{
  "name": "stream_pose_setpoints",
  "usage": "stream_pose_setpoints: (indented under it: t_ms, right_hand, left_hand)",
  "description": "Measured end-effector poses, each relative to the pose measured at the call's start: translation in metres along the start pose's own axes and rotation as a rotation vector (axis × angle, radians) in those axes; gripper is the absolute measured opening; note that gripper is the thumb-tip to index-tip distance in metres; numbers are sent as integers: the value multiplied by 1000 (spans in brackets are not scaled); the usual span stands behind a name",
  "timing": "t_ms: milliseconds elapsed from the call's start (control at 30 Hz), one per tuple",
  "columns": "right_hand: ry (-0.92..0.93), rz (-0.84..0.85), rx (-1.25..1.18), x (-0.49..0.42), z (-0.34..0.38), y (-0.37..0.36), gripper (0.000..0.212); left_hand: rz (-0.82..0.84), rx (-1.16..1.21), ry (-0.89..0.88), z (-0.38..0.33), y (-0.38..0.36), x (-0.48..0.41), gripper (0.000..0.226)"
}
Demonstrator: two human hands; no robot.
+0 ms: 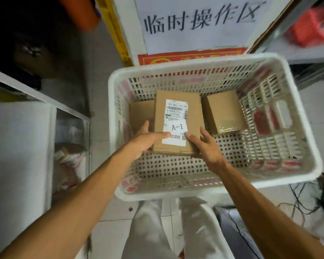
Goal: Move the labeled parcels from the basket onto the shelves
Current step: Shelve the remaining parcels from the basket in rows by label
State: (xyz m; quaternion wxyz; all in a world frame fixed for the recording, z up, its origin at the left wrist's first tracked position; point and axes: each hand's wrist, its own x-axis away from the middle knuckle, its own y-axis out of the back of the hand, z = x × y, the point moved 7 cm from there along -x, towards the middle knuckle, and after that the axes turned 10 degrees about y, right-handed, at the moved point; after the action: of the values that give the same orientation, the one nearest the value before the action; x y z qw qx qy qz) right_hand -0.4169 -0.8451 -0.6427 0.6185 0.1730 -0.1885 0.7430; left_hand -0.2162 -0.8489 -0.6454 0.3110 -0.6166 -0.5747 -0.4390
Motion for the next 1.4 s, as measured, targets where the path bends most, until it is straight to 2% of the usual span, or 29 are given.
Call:
stream_pose_setpoints:
  t_ms: [133, 233, 300, 400, 467, 533, 633, 667, 767, 900, 1000, 1167, 1300, 1400]
  right_hand:
    - [140, -36, -23, 29, 66, -14, 44]
    - [259, 37, -3, 36, 124, -33, 43]
    - [342, 75, 42, 40, 162, -48, 51]
    - [491, 171, 93, 43, 216, -79, 79]
    - [581, 245, 109, 50, 249, -105, 79]
    - [688, 355, 122, 67, 280, -138, 67]
    - [821, 517, 108, 96, 317, -190, 57]
    - [837, 560, 87, 105, 326, -208, 56]
    - [867, 701, 31, 142, 343, -265, 58]
    - [870, 928, -23, 208, 350, -338, 58]
    - [867, 1073, -32, 263, 350, -390, 60]
    - [885, 1234, -52, 355, 345, -461, 62]
    - [949, 1313, -52, 425, 332, -506, 58]
    - [963, 1392, -55, 472, 314, -539, 61]
  left_hand:
    - [-11, -16, -147, -40, 17, 66, 107]
    - [-60, 39, -274, -70, 44, 116, 84]
    - [-108, 104, -351, -84, 64, 149, 68]
    - [-214, 212, -479, -93, 95, 201, 69]
    - [-317, 287, -558, -88, 117, 237, 68]
    - [-410, 356, -622, -77, 139, 273, 72]
    - [-574, 440, -719, -53, 173, 332, 95]
    - [-626, 463, -756, -45, 181, 354, 96]
    - [-783, 537, -819, -7, 204, 417, 88]
    - [-984, 602, -880, 58, 226, 495, 97]
    - [-1129, 665, -928, 106, 230, 551, 86]
    - [-1327, 678, -1008, 177, 234, 636, 82]
    - [-1512, 659, -954, 236, 239, 694, 85]
    - [-1569, 690, -934, 284, 242, 723, 90]
